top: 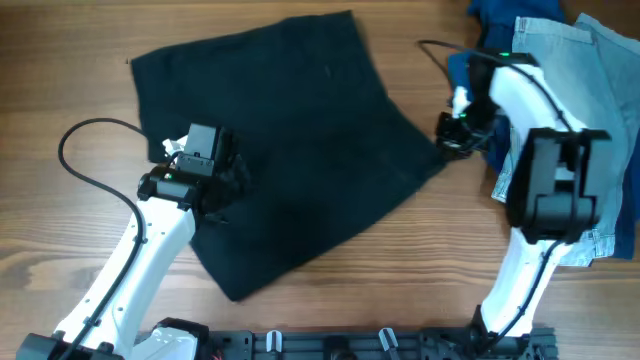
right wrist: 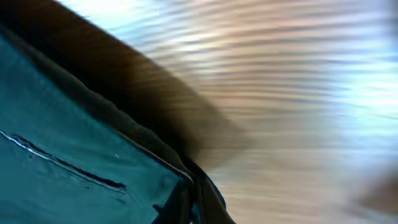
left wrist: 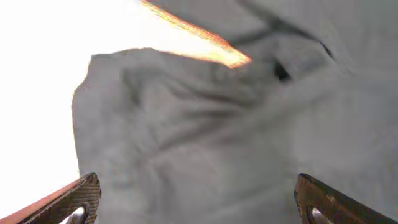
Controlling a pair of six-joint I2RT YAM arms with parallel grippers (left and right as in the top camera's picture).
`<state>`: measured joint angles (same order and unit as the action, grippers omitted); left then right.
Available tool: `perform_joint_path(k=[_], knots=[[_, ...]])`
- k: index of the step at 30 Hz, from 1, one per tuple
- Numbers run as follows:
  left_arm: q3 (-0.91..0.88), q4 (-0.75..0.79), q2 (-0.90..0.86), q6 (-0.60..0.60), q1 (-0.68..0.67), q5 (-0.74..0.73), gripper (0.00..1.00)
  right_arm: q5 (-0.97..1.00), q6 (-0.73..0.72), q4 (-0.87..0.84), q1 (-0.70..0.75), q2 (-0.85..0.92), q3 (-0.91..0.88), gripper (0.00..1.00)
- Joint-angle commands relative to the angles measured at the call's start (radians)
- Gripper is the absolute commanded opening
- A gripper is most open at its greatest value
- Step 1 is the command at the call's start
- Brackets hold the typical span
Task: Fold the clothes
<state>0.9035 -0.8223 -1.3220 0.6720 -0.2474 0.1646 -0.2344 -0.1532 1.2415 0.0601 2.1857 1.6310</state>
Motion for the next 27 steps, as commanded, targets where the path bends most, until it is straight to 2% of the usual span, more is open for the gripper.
perform_joint_path(k=[1, 2, 7, 9, 11, 12, 18, 21, 27], knots=[[0.006, 0.011, -0.001, 0.01, 0.005, 0.019, 1.0, -0.023, 0.099, 0.008, 0.004, -0.037, -0.003, 0.04], [0.006, 0.016, -0.001, 0.01, 0.005, 0.019, 1.0, -0.037, 0.126, 0.003, -0.003, -0.042, -0.003, 0.09], [0.006, 0.022, -0.001, 0.01, 0.005, 0.011, 1.0, -0.04, 0.177, -0.08, -0.017, -0.131, 0.028, 0.5], [0.006, 0.023, -0.001, 0.01, 0.005, 0.009, 1.0, -0.098, 0.235, -0.177, -0.018, -0.176, 0.039, 0.61], [0.006, 0.025, -0.001, 0.01, 0.005, 0.009, 1.0, -0.161, 0.249, -0.331, -0.021, -0.193, 0.039, 0.77], [0.006, 0.028, -0.001, 0.009, 0.005, 0.01, 1.0, -0.171, 0.259, -0.403, -0.029, -0.19, 0.039, 0.8], [0.006, 0.06, -0.001, 0.01, 0.005, 0.012, 1.0, -0.099, 0.284, -0.859, -0.162, -0.093, 0.039, 0.82], [0.006, 0.059, -0.001, 0.01, 0.005, 0.012, 1.0, -0.08, 0.28, -1.012, -0.215, -0.011, 0.039, 0.82], [0.006, 0.027, -0.001, 0.01, 0.005, 0.008, 1.0, -0.08, 0.198, -1.252, -0.24, 0.151, 0.04, 0.73]])
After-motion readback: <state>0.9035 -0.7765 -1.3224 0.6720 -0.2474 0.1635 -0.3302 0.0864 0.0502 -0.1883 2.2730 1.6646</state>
